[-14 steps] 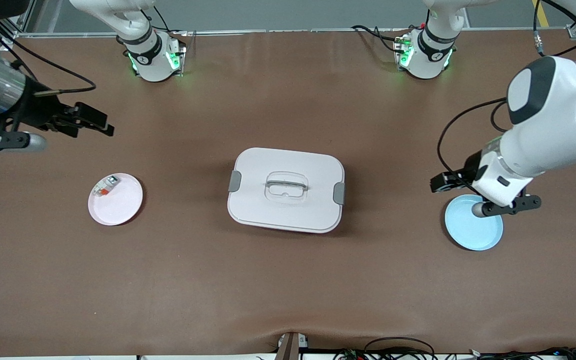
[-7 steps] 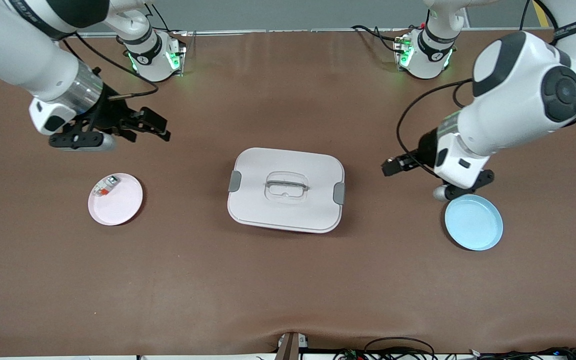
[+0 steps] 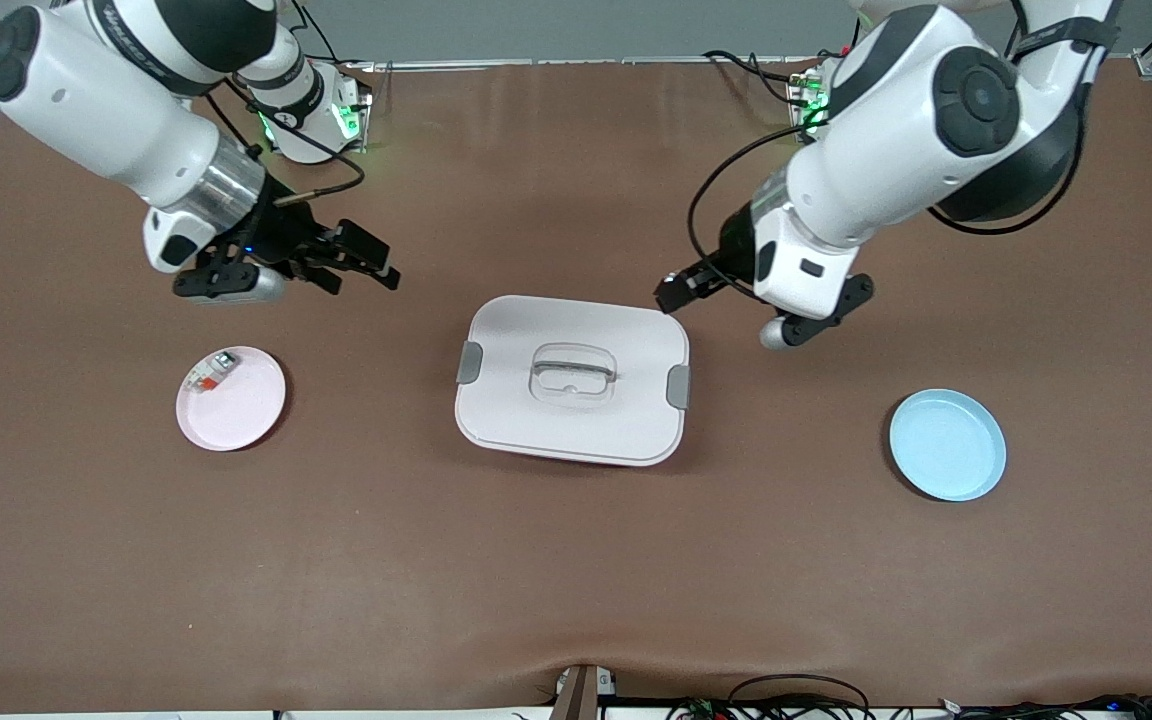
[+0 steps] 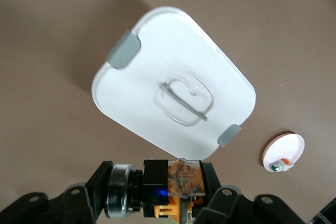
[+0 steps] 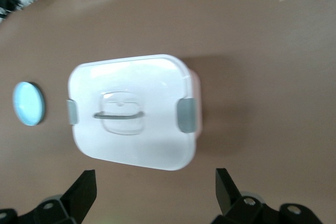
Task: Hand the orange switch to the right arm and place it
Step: 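Carry the switch over the box while the right gripper reaches toward it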
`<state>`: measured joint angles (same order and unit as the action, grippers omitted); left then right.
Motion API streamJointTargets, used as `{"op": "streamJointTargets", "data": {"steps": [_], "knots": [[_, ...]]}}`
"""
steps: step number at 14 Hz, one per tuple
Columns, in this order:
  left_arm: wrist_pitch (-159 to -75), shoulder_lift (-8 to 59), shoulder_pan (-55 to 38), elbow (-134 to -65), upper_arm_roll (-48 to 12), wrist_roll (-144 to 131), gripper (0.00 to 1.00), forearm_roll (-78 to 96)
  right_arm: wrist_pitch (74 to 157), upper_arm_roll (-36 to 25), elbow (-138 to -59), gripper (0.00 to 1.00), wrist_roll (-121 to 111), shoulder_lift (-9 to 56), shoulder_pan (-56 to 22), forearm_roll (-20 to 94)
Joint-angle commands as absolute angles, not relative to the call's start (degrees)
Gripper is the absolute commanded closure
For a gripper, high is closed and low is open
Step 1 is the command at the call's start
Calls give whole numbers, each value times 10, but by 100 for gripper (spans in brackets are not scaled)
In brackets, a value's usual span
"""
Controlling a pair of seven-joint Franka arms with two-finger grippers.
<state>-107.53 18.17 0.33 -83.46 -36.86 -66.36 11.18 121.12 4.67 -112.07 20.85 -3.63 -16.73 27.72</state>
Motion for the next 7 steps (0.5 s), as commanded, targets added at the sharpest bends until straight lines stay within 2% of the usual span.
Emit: {"op": "streamJointTargets", "data": {"steps": [1,7], "knots": [[-1099,204,-10,-816,-373,-720,100,120,1260,41,-1158,0,212,-54,-185,329],[-1143,223,-54,-816,-371,-851,100,120,1325,41,-1162,0,213,-52,-215,492]]}}
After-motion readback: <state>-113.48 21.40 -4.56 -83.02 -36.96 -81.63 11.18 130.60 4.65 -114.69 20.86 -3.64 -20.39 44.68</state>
